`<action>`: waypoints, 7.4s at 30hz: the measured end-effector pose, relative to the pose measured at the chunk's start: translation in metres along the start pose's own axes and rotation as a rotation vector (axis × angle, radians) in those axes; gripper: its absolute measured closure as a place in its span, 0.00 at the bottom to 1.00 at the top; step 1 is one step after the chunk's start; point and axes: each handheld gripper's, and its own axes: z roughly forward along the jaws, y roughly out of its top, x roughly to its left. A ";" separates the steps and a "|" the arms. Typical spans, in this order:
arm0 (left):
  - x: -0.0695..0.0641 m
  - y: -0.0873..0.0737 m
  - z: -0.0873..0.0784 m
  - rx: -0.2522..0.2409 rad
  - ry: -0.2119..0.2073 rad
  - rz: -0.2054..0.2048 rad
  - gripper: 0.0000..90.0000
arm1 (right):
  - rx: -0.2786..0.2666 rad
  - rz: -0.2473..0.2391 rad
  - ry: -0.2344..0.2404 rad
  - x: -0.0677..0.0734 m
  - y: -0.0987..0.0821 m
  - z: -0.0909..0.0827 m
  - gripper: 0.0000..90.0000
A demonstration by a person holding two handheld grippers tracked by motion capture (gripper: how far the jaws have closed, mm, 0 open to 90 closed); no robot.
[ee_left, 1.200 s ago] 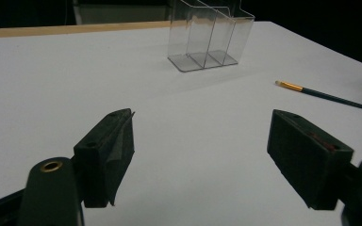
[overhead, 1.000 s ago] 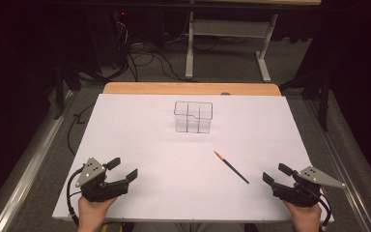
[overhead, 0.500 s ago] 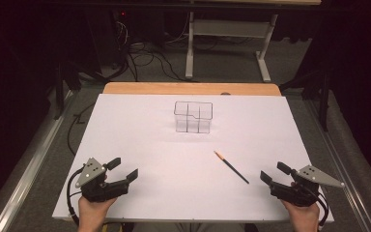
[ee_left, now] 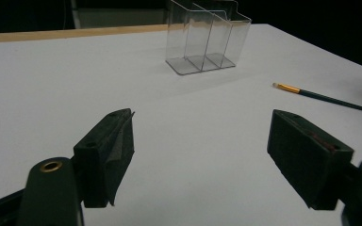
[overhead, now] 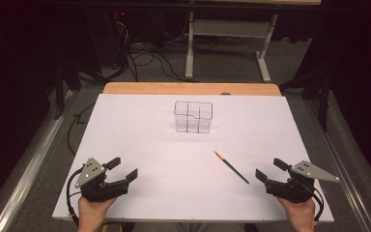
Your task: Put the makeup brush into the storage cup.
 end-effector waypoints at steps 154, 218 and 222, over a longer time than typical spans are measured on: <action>0.000 0.004 0.014 -0.027 0.003 0.029 0.26 | 0.637 -0.251 0.050 0.047 0.104 0.088 0.37; -0.003 0.003 0.015 -0.012 0.001 0.044 0.27 | 0.996 -0.238 0.042 0.053 0.079 0.153 0.69; -0.003 0.003 0.015 -0.011 0.001 0.045 0.27 | 1.011 -0.235 0.033 0.053 0.077 0.158 0.70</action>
